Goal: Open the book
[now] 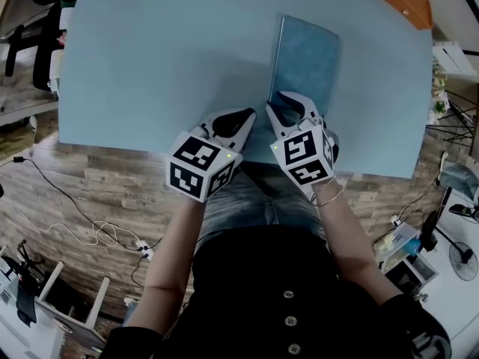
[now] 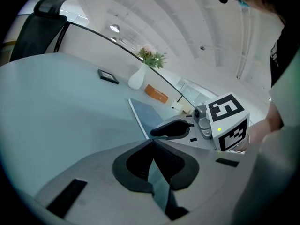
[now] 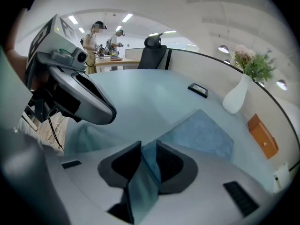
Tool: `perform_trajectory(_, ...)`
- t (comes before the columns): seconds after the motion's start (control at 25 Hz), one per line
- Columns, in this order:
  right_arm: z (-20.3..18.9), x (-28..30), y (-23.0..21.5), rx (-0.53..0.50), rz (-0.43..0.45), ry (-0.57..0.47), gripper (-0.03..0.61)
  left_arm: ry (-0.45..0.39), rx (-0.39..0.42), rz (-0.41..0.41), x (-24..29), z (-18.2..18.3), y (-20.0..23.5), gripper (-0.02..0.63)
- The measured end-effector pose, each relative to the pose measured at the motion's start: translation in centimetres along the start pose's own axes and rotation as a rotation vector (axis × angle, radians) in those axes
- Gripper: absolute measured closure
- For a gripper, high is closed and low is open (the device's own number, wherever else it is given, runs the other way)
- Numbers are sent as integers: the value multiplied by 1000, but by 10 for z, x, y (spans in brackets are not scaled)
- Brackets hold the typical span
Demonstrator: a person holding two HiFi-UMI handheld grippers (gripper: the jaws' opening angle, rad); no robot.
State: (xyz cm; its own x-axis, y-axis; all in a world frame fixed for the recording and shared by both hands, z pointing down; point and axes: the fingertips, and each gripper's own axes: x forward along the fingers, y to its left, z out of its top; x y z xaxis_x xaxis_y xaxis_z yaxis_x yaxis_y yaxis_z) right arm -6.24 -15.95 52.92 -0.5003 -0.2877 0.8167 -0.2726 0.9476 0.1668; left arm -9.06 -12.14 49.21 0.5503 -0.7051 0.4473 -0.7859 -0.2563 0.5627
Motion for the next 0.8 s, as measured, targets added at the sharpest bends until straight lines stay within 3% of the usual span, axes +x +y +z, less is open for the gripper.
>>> perform_trajectory(0.4, 2, -2, 4, 107, 24, -2, 542, 6, 23, -26, -7, 5, -1, 601)
perform_trajectory(0.8, 6, -9, 2, 244, 18, -28, 563, 18, 41, -47, -12, 9, -5, 601)
